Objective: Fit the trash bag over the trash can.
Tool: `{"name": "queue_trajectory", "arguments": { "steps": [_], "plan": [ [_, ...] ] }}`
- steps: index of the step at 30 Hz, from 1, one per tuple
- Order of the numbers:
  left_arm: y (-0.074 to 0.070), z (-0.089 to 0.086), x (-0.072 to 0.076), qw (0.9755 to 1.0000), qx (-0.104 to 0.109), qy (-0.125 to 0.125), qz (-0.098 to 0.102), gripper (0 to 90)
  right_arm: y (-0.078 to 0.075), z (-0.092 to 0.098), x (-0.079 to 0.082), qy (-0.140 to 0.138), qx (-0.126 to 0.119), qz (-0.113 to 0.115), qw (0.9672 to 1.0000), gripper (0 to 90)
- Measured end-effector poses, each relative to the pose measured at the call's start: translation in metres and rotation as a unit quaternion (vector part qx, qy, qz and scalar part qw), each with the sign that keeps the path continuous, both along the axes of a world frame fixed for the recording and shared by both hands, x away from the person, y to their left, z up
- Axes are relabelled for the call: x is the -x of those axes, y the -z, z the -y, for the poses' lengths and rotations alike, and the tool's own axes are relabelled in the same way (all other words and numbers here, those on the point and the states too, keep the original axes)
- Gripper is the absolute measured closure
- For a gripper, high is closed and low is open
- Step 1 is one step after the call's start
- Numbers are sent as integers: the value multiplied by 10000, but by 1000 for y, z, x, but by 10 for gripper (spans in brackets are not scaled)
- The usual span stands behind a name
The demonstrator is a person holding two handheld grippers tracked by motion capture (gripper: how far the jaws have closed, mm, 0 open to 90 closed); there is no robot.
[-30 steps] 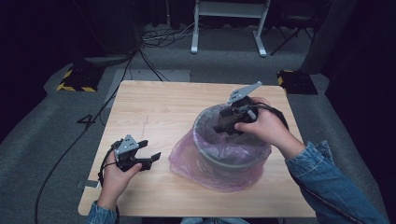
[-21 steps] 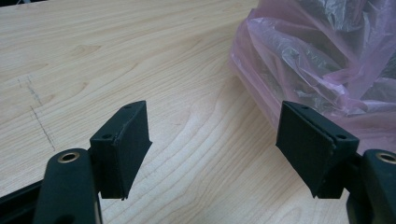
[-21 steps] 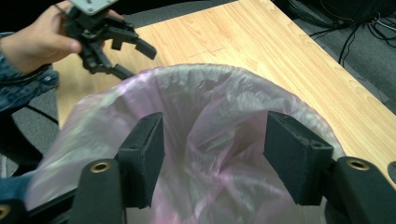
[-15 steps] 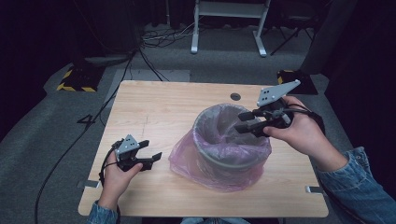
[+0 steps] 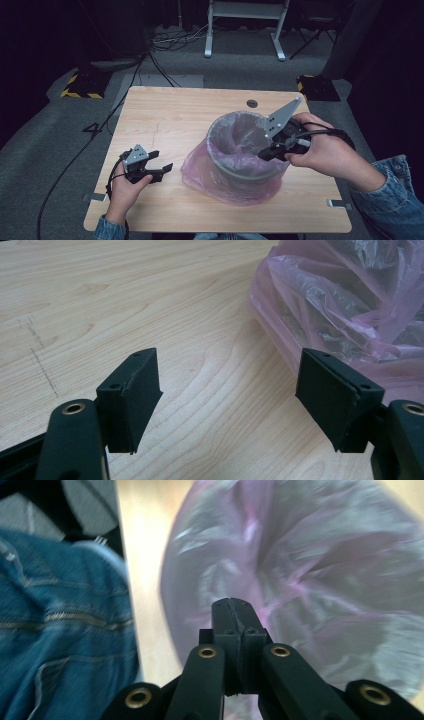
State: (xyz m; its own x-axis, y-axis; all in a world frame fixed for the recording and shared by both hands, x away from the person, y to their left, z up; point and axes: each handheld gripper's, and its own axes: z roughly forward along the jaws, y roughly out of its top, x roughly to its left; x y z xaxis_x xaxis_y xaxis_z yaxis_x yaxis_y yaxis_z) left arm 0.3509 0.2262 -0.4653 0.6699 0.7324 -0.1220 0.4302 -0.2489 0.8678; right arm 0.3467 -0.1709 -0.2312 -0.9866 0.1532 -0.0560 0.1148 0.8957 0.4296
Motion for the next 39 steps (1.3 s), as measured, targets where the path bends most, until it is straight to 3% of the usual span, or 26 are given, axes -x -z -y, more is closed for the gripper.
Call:
{"name": "queue_trajectory", "arguments": {
  "steps": [4, 14, 24, 32, 39],
  "plan": [
    [0, 1, 0, 10000, -2, -6, 2, 260, 10, -12, -3, -66, 350, -87, 9993, 900],
    [1, 0, 0, 10000, -22, 12, -22, 260, 44, -40, -20, -221, 858, -342, 9955, 900],
    [1, -1, 0, 10000, -9, -2, -5, 260, 89, -65, -43, -304, 1376, -818, 9866, 867],
    [1, -2, 0, 10000, 19, -19, -18, 260, 109, -74, -53, -336, 1603, -1019, 9812, 827],
    [2, -1, 0, 10000, 21, -22, -18, 261, 127, -79, -58, -373, 1742, -1075, 9781, 732]
  ]
}}
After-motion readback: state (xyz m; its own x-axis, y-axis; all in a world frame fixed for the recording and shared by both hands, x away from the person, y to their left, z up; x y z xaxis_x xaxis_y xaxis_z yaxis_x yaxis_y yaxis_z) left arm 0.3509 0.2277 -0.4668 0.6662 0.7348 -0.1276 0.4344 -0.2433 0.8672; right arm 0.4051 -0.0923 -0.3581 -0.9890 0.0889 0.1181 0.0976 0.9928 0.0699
